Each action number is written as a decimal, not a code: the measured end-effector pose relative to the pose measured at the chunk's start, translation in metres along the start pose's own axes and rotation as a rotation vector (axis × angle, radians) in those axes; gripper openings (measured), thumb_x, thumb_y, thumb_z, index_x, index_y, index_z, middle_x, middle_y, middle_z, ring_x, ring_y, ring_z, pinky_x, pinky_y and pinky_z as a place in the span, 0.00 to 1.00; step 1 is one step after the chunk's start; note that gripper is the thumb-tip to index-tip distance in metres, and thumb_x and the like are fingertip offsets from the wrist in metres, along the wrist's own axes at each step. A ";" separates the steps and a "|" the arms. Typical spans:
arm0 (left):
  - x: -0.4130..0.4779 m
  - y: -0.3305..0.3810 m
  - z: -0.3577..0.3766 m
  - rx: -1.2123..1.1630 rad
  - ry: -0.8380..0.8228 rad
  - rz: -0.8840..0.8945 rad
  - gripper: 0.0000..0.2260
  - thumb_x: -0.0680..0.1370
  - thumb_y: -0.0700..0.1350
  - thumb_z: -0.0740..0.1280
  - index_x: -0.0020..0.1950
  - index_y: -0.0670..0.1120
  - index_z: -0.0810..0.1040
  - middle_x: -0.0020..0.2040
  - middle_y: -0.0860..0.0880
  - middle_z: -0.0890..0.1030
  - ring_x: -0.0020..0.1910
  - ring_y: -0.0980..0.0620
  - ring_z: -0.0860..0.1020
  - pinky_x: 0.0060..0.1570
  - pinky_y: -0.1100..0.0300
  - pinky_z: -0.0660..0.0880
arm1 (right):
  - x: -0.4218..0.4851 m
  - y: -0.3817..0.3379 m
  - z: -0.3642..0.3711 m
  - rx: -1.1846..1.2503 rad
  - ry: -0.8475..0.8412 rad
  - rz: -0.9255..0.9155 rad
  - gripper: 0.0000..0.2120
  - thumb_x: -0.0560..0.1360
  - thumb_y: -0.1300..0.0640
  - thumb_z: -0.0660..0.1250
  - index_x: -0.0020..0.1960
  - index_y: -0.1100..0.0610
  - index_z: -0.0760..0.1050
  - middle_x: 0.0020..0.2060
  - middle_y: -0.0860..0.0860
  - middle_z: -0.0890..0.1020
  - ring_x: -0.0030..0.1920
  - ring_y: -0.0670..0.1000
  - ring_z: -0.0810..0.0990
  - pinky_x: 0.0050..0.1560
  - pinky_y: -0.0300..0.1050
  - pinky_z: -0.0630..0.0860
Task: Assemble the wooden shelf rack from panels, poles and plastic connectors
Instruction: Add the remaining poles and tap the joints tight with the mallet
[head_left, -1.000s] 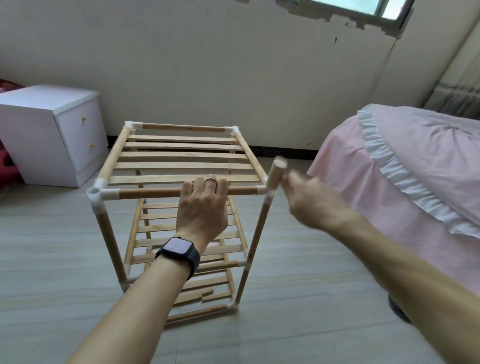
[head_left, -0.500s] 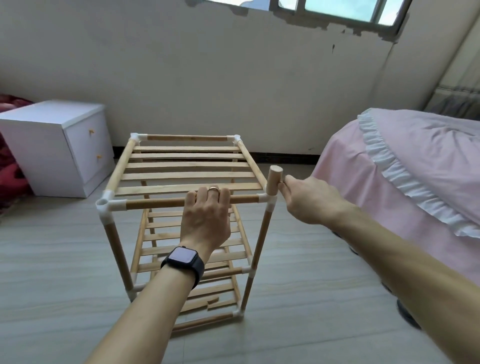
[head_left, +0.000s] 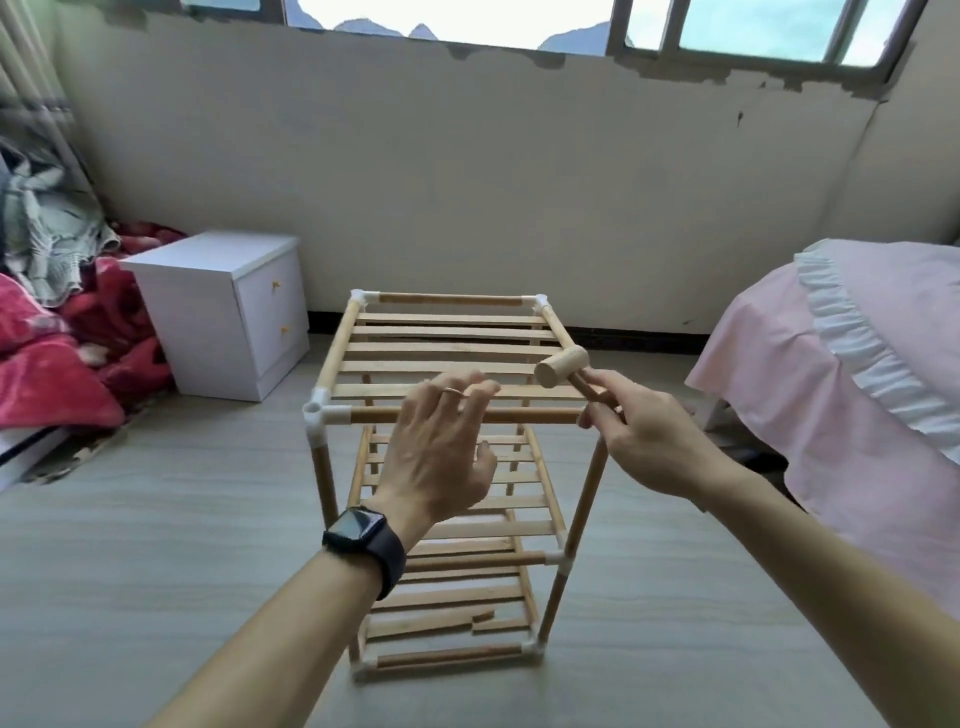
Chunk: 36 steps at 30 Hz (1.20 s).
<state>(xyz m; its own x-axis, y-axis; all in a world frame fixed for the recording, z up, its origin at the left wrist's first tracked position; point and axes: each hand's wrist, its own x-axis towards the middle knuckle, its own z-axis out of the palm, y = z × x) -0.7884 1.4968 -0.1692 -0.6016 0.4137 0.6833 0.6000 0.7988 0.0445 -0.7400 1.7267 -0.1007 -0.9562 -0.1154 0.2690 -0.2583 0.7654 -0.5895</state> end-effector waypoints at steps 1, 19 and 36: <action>-0.008 -0.012 -0.008 -0.004 0.121 -0.076 0.28 0.70 0.46 0.71 0.69 0.46 0.69 0.68 0.43 0.71 0.65 0.43 0.70 0.64 0.46 0.70 | 0.003 -0.010 0.002 0.118 -0.005 -0.005 0.10 0.84 0.57 0.62 0.61 0.44 0.69 0.44 0.50 0.83 0.36 0.51 0.82 0.32 0.40 0.79; -0.092 -0.087 -0.020 -0.315 -0.118 -0.790 0.07 0.86 0.51 0.51 0.56 0.50 0.66 0.46 0.49 0.77 0.41 0.46 0.78 0.42 0.41 0.79 | 0.090 -0.171 0.116 -0.012 0.119 -0.354 0.18 0.86 0.46 0.56 0.47 0.56 0.77 0.34 0.49 0.83 0.32 0.46 0.80 0.33 0.37 0.73; -0.097 -0.096 -0.011 -0.340 -0.104 -0.743 0.07 0.86 0.50 0.53 0.57 0.48 0.66 0.42 0.53 0.74 0.37 0.53 0.74 0.33 0.54 0.69 | 0.104 -0.178 0.150 -0.092 -0.022 -0.340 0.12 0.85 0.53 0.57 0.53 0.60 0.75 0.35 0.49 0.80 0.32 0.44 0.82 0.36 0.42 0.79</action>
<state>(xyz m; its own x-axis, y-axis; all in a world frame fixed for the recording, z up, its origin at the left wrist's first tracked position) -0.7816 1.3754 -0.2321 -0.9406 -0.1190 0.3180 0.1429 0.7110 0.6885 -0.8144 1.4836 -0.0820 -0.8206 -0.3867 0.4208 -0.5499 0.7347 -0.3972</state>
